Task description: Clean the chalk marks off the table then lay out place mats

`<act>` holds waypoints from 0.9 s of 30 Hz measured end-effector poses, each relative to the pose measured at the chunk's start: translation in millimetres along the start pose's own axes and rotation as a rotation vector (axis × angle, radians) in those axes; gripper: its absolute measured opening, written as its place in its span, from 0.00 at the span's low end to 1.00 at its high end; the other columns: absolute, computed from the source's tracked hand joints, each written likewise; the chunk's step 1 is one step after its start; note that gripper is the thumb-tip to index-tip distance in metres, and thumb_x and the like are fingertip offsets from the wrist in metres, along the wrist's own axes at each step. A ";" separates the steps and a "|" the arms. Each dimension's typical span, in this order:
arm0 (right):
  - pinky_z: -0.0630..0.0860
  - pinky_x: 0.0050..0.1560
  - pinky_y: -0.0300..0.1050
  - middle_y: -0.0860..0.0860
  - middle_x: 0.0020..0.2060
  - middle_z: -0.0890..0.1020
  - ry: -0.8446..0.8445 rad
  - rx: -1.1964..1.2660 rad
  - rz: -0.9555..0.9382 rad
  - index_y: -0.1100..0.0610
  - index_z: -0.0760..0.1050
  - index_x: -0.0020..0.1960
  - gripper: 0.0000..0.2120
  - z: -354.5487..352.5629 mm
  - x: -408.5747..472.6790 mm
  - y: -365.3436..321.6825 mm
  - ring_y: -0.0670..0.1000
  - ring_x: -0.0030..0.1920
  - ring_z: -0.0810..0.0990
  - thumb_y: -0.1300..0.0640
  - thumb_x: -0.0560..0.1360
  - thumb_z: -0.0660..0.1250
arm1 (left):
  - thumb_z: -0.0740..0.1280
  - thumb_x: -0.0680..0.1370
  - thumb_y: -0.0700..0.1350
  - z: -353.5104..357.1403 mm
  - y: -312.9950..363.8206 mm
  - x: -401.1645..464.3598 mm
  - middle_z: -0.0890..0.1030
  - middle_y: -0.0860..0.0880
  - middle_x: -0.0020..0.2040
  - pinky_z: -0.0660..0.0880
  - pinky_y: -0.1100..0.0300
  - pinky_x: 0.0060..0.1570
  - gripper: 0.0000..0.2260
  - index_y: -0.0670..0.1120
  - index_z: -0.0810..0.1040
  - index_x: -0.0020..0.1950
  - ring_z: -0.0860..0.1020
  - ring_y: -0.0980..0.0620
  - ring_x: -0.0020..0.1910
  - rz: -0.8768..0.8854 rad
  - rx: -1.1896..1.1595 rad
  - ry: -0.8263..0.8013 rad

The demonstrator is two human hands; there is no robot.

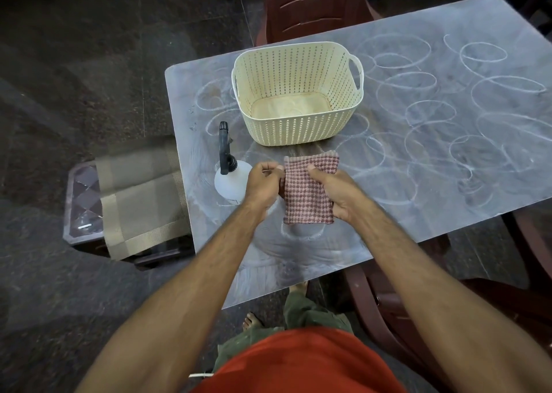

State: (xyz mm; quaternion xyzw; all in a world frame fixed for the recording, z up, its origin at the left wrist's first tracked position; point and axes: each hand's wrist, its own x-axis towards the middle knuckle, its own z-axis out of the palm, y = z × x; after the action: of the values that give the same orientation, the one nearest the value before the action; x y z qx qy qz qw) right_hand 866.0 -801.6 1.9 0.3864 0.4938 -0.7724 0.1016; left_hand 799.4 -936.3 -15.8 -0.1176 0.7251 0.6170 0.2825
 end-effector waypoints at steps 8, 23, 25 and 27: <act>0.82 0.35 0.49 0.52 0.37 0.87 0.134 -0.059 -0.029 0.60 0.79 0.50 0.07 -13.2 2.9 -8.7 0.53 0.38 0.87 0.56 0.80 0.66 | 0.69 0.78 0.44 -69.0 -36.0 -30.8 0.82 0.47 0.45 0.77 0.64 0.41 0.03 0.45 0.79 0.47 0.84 0.51 0.40 0.245 0.302 -0.019; 0.83 0.37 0.50 0.55 0.43 0.87 0.161 -0.074 -0.070 0.60 0.79 0.51 0.06 15.4 -9.2 13.1 0.54 0.42 0.87 0.57 0.80 0.67 | 0.78 0.68 0.58 -105.5 -5.6 32.8 0.73 0.49 0.65 0.72 0.58 0.62 0.40 0.46 0.62 0.72 0.74 0.53 0.63 0.483 0.439 -0.015; 0.83 0.41 0.51 0.55 0.45 0.86 0.169 -0.075 -0.070 0.60 0.79 0.52 0.07 13.8 -11.9 17.4 0.55 0.44 0.86 0.57 0.80 0.66 | 0.76 0.69 0.60 -97.3 -3.4 39.3 0.74 0.57 0.57 0.71 0.70 0.53 0.37 0.47 0.63 0.70 0.75 0.66 0.53 0.525 0.419 0.004; 0.83 0.43 0.52 0.56 0.47 0.86 0.186 -0.068 -0.072 0.61 0.79 0.53 0.08 10.8 -14.1 21.8 0.56 0.47 0.86 0.57 0.80 0.66 | 0.74 0.72 0.58 -88.6 -3.9 42.2 0.75 0.60 0.52 0.69 0.75 0.44 0.32 0.47 0.65 0.69 0.74 0.72 0.46 0.552 0.381 0.055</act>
State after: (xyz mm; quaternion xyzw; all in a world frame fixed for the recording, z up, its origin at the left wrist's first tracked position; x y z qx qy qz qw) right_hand 882.0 -824.6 -0.9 0.4345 0.5408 -0.7191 0.0406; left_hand 743.7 -1014.7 -35.4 0.1216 0.8391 0.5203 0.1020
